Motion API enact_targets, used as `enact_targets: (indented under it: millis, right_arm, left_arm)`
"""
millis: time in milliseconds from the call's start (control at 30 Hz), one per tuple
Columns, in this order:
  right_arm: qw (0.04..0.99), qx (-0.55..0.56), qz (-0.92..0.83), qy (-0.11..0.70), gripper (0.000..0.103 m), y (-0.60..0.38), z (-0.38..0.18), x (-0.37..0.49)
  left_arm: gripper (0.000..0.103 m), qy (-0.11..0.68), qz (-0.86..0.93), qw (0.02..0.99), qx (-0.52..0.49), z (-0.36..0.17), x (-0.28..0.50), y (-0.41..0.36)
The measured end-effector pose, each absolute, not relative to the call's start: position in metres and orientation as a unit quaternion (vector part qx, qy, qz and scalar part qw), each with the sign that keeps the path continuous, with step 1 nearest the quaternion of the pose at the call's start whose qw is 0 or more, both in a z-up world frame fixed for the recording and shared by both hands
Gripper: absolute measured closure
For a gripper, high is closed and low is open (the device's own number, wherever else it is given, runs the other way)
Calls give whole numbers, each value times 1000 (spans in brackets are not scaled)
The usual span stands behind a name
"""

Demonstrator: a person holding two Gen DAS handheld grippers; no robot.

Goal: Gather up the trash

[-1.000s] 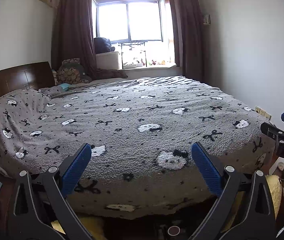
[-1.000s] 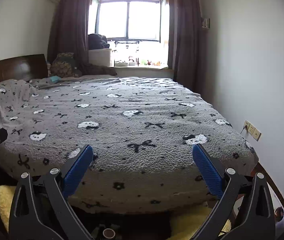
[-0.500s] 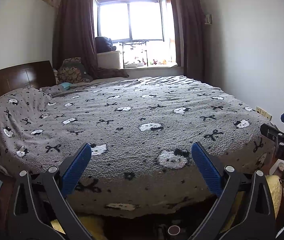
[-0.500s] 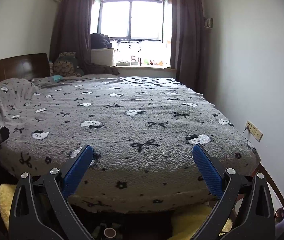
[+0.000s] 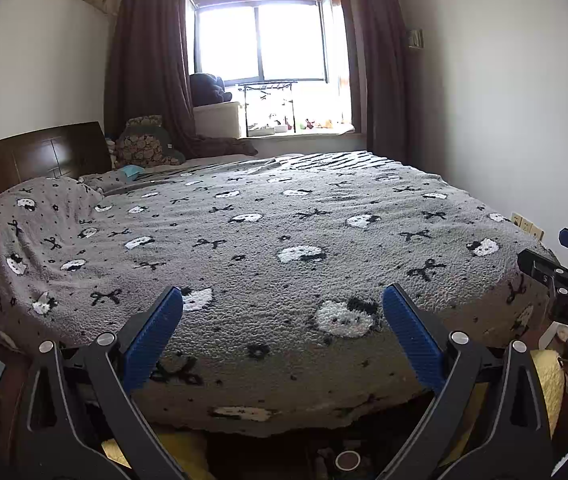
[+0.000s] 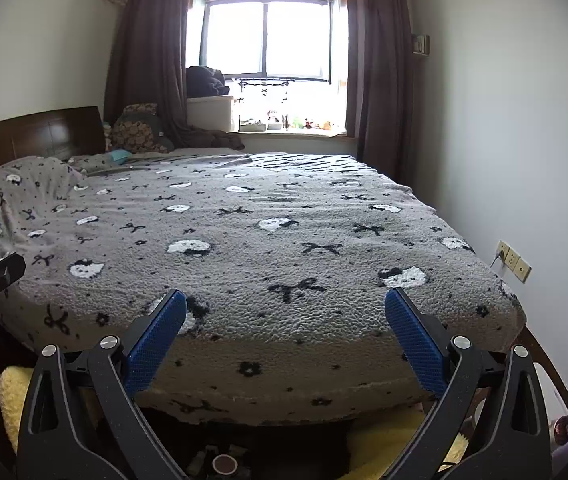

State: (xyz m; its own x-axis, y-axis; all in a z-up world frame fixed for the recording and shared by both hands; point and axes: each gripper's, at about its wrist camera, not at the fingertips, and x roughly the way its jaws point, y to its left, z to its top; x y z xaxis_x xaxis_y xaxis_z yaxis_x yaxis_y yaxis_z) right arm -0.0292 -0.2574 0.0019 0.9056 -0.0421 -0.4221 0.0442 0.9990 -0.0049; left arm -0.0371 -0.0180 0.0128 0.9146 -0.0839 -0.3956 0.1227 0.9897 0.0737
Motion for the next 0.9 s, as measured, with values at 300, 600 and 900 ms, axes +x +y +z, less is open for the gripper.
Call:
enact_targets:
  millis: [300, 600, 900]
  right_arm:
    - [976, 4, -20, 215, 3, -257, 2, -29]
    - [976, 3, -19, 215, 3, -256, 3, -30]
    - [976, 3, -17, 215, 3, -256, 2, -29]
  left_arm:
    - [8, 200, -53, 977, 49, 13, -37, -18]
    - [8, 199, -53, 977, 48, 13, -37, -18]
    - [8, 199, -53, 977, 48, 13, -38, -18]
